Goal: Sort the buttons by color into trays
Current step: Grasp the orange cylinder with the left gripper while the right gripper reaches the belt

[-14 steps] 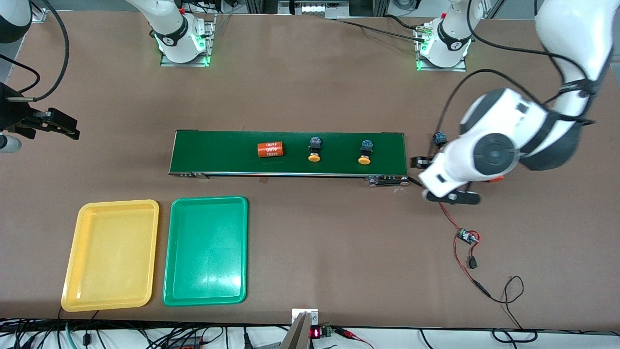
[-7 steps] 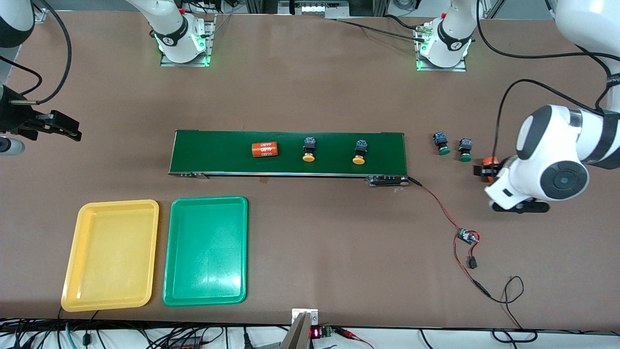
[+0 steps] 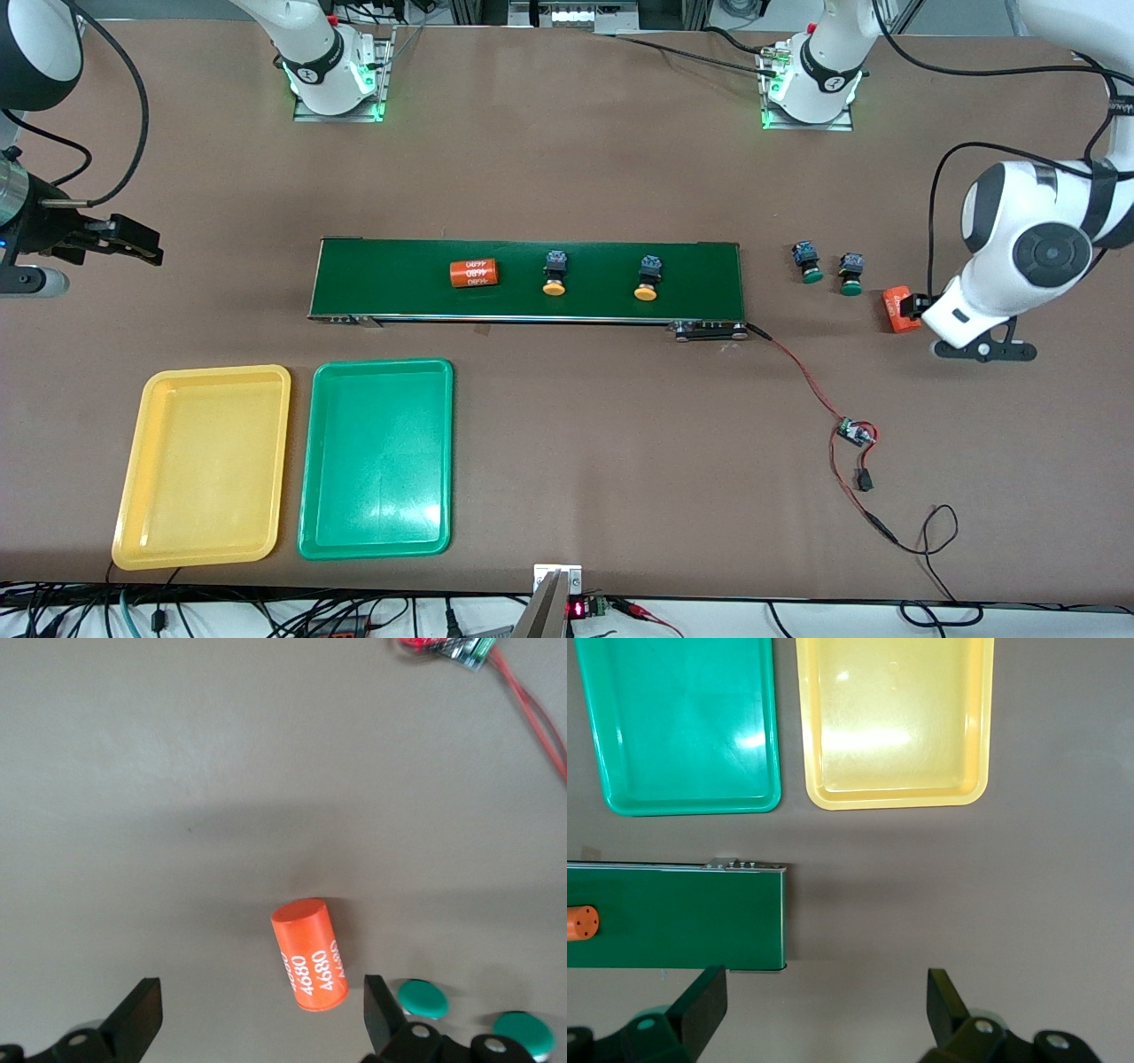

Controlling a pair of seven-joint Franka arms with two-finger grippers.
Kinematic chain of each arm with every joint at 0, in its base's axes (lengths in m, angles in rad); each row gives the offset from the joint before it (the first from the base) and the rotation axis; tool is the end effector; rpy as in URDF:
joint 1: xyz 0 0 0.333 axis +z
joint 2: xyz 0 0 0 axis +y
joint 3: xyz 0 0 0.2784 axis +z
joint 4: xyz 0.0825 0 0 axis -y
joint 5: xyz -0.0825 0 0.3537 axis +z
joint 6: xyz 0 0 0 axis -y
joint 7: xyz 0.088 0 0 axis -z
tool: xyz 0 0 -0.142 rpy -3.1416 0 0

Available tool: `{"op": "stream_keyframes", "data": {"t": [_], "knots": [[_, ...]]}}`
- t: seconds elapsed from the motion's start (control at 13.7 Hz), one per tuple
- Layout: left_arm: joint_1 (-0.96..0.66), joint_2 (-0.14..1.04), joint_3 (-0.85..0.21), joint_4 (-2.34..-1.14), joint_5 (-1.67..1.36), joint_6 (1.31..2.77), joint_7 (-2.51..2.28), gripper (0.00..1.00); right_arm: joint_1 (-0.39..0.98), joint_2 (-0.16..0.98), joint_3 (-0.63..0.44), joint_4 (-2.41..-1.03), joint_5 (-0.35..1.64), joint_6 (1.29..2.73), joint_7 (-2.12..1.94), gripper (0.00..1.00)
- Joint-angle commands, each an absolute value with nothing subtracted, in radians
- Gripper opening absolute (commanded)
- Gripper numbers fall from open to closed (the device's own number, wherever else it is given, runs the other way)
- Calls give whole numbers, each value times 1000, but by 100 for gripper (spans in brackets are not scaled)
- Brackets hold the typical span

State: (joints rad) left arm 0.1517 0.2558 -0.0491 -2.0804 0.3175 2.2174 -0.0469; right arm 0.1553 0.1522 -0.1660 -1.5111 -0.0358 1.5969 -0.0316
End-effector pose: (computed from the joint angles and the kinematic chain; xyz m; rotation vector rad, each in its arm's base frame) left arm 0.5304 0.0733 0.2466 -2.9095 0.0827 0.1793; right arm 0.5616 -0.0058 0.4989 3.0802 0.0371 -0.1011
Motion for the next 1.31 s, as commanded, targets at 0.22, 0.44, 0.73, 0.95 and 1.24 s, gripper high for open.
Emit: {"op": "stream_keyframes", "data": {"t": [0.22,0.44,0.73,0.95,1.24], "knots": [[170,262,-18,-2253,170,2456,38,100,160,146,-158,-1509,-26,1601,-18,100],[172,319,-8,-2255,169,2502,60,100,215,182,-158,-1509,-26,1614,-12,100],[170,389,11,-2252,161,2517,51,96,277,245,-156,-1526,17,1690,31,100],[170,403,11,-2244,158,2514,45,53,357,242,-156,-1641,28,1807,66,100],[169,397,9,-2156,158,2383,8,17,484,262,-155,-1742,35,1940,242,100]]}}
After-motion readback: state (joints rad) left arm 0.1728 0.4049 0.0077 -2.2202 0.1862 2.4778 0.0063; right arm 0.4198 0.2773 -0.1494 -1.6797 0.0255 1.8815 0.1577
